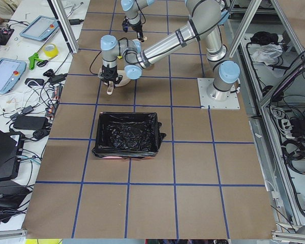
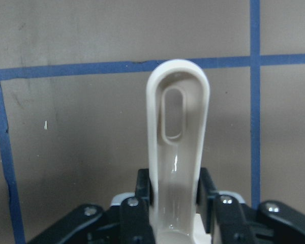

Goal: Sweep and dump trash into bin
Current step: 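Carry the brush with the right gripper toward the sponge and peel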

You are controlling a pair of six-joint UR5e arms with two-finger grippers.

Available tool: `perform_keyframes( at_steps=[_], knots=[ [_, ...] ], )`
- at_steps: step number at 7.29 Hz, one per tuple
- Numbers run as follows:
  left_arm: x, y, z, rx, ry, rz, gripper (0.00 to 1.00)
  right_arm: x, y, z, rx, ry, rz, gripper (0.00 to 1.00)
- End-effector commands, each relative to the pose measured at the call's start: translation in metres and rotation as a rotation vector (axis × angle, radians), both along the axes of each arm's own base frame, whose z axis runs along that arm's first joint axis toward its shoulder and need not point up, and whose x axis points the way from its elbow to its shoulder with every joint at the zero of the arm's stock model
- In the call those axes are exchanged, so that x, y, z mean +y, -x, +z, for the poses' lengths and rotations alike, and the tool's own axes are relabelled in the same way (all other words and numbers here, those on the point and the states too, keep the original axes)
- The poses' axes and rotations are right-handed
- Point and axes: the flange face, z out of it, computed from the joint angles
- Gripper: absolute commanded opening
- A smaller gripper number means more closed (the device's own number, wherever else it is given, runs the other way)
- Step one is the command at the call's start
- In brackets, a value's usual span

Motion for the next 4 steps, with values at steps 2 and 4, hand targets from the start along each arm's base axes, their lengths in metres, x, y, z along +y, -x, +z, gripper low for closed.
perform_keyframes(
  at_steps=[2, 4],
  knots=[
    [-0.005, 0.012, -0.011, -0.080, 0.010, -0.010, 0.00, 0.008, -0.039, -0.006, -0.046, 0.001, -0.014, 0.00],
    [-0.006, 0.012, -0.014, -0.077, 0.011, 0.008, 0.00, 0.006, -0.063, -0.001, -0.074, 0.015, -0.032, 0.00]
  ],
)
